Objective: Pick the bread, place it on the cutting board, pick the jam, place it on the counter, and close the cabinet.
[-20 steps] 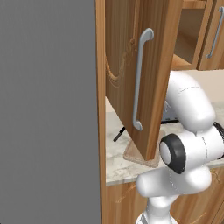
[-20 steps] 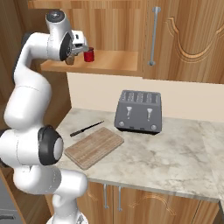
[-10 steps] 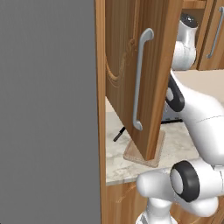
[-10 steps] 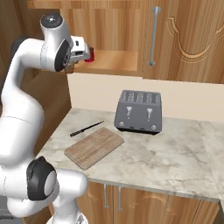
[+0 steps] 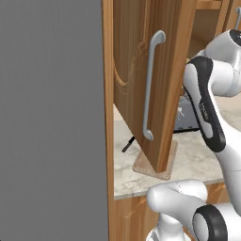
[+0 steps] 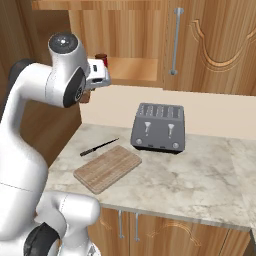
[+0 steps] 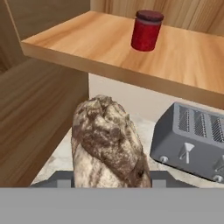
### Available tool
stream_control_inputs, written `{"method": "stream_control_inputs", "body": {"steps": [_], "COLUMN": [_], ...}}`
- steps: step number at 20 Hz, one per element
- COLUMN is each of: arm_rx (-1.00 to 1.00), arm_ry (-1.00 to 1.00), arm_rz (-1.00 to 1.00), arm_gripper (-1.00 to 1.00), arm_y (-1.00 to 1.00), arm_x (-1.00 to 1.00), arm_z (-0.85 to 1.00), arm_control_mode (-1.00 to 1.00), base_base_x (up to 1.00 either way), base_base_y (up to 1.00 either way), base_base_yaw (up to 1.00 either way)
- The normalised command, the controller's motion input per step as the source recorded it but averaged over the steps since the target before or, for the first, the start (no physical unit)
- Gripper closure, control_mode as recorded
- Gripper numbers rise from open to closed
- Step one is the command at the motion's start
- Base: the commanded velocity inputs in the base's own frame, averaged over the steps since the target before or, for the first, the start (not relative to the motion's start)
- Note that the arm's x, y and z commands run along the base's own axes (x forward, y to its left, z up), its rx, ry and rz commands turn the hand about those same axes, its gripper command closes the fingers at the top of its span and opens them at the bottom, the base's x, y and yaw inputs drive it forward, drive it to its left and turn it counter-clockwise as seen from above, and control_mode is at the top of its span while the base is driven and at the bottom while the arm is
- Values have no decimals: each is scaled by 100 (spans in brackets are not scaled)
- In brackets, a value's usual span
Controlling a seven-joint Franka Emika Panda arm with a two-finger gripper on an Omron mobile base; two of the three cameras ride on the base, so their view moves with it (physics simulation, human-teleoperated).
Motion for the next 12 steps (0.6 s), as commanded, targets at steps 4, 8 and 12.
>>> {"method": "stream_control_inputs", "body": {"steps": [4, 8, 12], "arm_rx": [0, 0, 0], "arm_ry": [2, 5, 9], "arm_rz": [-1, -3, 0], "arm_gripper": [100, 100, 100], "arm_y": [-37, -18, -6], "arm_x": [-55, -32, 0], "arm_z": [-25, -26, -30], "arm_control_mode": [-100, -100, -100], "base_base_x": [0, 0, 0], "base_base_y": [0, 0, 0], "base_base_yaw": [0, 0, 0]}}
